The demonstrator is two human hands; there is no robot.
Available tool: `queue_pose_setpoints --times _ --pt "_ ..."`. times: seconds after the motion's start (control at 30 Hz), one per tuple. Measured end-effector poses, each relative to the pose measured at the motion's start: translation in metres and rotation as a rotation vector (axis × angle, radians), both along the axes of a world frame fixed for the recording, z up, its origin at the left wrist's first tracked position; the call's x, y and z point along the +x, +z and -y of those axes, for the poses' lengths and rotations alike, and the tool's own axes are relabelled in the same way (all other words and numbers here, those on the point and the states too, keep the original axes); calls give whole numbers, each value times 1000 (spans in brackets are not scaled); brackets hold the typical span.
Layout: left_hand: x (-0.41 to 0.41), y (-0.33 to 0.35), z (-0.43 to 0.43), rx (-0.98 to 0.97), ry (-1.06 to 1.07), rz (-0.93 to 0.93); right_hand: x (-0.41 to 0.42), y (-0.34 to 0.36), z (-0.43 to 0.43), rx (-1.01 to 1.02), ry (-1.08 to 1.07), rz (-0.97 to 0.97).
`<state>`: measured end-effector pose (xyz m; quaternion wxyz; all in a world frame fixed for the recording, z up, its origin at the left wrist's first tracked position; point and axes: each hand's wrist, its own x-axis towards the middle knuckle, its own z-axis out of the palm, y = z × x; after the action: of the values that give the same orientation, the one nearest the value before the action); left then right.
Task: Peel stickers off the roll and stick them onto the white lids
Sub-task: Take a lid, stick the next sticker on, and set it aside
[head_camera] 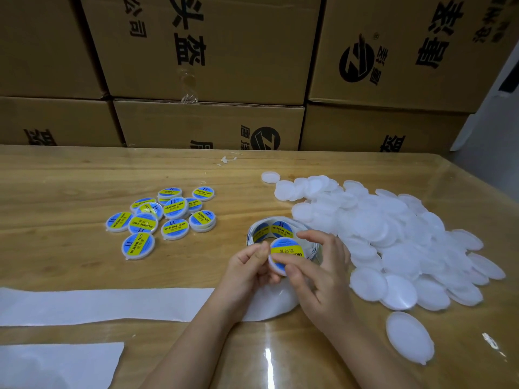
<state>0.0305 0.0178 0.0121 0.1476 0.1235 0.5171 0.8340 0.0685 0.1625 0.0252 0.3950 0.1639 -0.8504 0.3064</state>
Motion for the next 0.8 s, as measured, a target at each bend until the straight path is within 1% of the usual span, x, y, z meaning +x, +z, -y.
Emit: queue_pose_setpoints --times 0.1,0.17,0.3,0.37,0.53,0.8 --pt "-1 0 1 12 10 5 -1 -1 -3 3 -1 -30" --pt "-2 0 2 16 10 2 -1 -2 -6 -27 -44 -16" --pt "-2 0 0 3 -21 -1 -2 -2 -7 -224 -66 144" --pt "-1 -1 -1 1 -36 -1 -3 -1 -5 -274 -60 196" --pt "-1 0 0 4 -35 -17 0 2 1 -284 -54 167" --pt "0 -2 -4 -120 84 -80 1 1 1 -274 -42 198"
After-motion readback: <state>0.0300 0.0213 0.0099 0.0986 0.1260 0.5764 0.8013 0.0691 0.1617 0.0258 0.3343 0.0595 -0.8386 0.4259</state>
